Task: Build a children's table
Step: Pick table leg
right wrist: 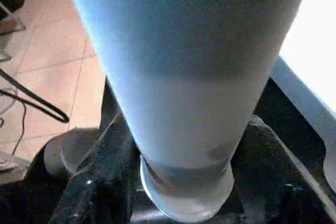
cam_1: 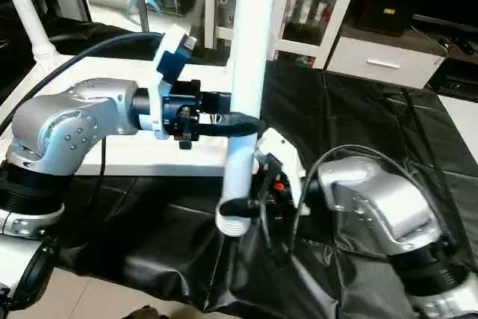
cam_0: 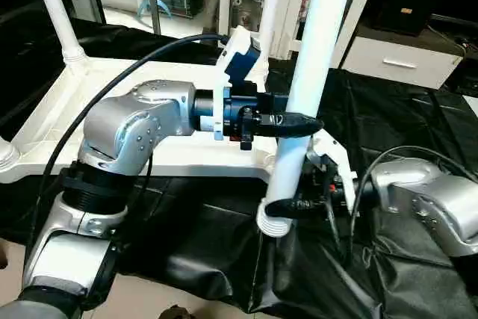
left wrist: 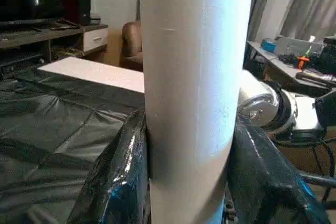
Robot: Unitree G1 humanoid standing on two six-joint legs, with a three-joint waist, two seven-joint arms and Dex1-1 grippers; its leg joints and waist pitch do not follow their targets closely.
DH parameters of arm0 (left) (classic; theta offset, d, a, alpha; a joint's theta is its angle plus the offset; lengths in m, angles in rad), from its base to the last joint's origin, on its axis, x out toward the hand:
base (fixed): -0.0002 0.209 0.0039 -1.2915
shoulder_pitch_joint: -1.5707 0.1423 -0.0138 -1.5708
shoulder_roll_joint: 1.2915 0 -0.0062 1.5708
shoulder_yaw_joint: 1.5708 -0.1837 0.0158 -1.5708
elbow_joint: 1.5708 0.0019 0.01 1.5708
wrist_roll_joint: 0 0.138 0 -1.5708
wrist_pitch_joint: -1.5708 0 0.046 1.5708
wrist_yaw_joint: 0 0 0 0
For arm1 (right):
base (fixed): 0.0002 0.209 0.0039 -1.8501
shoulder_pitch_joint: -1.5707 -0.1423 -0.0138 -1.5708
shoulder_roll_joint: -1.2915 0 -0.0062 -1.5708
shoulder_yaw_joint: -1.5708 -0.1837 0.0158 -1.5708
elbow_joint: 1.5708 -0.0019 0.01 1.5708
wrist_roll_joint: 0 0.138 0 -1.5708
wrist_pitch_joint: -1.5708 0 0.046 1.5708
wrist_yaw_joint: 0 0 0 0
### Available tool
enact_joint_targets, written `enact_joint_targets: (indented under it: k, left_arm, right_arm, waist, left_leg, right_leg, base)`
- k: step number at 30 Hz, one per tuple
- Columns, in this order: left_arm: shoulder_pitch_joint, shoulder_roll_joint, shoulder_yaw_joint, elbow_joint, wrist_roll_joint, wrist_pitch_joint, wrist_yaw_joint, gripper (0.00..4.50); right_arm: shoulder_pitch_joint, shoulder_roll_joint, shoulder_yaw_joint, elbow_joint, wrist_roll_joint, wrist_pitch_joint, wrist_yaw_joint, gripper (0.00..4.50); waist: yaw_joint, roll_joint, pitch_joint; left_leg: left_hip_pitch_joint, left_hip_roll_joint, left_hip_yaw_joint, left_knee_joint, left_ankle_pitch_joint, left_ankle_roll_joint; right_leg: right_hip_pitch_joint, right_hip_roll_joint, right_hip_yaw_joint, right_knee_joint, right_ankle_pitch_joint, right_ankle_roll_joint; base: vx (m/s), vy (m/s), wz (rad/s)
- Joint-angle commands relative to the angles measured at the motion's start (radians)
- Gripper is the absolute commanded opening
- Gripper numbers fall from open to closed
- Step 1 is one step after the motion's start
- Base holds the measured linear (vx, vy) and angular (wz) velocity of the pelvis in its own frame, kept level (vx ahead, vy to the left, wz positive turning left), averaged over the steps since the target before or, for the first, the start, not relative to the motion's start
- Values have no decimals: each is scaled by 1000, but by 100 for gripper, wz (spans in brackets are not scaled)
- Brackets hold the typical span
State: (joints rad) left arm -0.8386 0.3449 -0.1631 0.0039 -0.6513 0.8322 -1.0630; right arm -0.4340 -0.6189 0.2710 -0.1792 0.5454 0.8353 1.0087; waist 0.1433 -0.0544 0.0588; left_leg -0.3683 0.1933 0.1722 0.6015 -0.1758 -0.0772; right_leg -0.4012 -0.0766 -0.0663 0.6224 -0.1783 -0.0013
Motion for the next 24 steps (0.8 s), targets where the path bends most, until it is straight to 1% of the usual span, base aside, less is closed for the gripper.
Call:
enact_joint_targets:
  k: [1,4,13,14,16,17,18,20,21,22,24]
  left_arm:
    - [-23,-8,-12,-24,-1,-4,-5,177]
    - [-22,-8,-12,-25,-2,-2,-6,176]
    - [-24,-6,-12,-22,1,-3,-10,175]
    - [-25,-7,-11,-20,0,-4,-12,175]
    - [-26,-7,-11,-19,1,-4,-12,175]
    - [-26,-7,-11,-19,0,-4,-12,175]
    - [-27,-7,-11,-20,-1,-3,-12,175]
    - [-27,-7,-10,-19,-1,-2,-10,175]
    - [-28,-7,-10,-19,-1,-2,-10,175]
    - [-28,-7,-10,-18,0,-2,-9,175]
    - [-28,-7,-9,-17,1,-2,-8,175]
  right_arm:
    - [-24,-4,-27,-1,-4,-11,-6,283]
    - [-25,-6,-23,-2,-10,-14,-4,296]
    - [-25,-1,-34,1,-6,-19,1,296]
    - [-22,-3,-35,-1,-1,-17,7,269]
    - [-20,-4,-36,-3,2,-16,11,269]
    - [-20,-3,-36,-3,3,-15,11,249]
    - [-19,-2,-38,-2,5,-15,12,249]
    - [-19,1,-40,-2,7,-15,13,222]
    - [-19,2,-41,-1,8,-15,13,222]
    - [-19,3,-42,-1,9,-15,13,206]
    - [-19,3,-43,-2,11,-15,15,201]
  waist:
    - [-1,-4,-68]
    - [0,-3,-68]
    - [-1,-1,-69]
    - [0,-3,-69]
    - [0,-1,-69]
    - [0,-2,-69]
    - [-1,-2,-69]
    - [-1,-1,-69]
    - [-1,-2,-69]
    - [-1,-2,-69]
    - [-1,-1,-69]
  left_leg:
    - [12,33,-6,-69,-178,-29]
    - [12,33,-7,-70,-186,-32]
    - [12,32,-7,-69,-185,-31]
    - [11,32,-7,-69,-184,-30]
    - [11,32,-7,-69,-184,-30]
    - [11,32,-7,-69,-183,-30]
    - [11,32,-7,-69,-184,-29]
    - [11,32,-7,-69,-188,-30]
    - [11,32,-7,-69,-188,-30]
    - [11,32,-7,-69,-188,-30]
    - [11,33,-7,-69,-187,-31]
  right_leg:
    - [51,-65,46,-72,-250,-168]
    - [50,-66,46,-73,-266,-160]
    - [51,-65,45,-71,-253,-163]
    - [51,-65,46,-72,-256,-162]
    - [51,-65,45,-72,-257,-161]
    - [52,-65,45,-72,-254,-162]
    - [51,-65,45,-72,-253,-162]
    - [51,-65,45,-72,-257,-163]
    - [51,-65,45,-72,-258,-162]
    - [51,-65,45,-73,-259,-161]
    - [50,-65,45,-72,-257,-163]
  base:
    - [0,0,0]
    - [0,0,0]
    - [0,0,0]
    - [0,0,0]
    - [0,0,0]
    - [0,0,0]
    - [0,0,0]
    - [0,0,0]
    - [0,0,0]
    - [0,0,0]
    - [0,0,0]
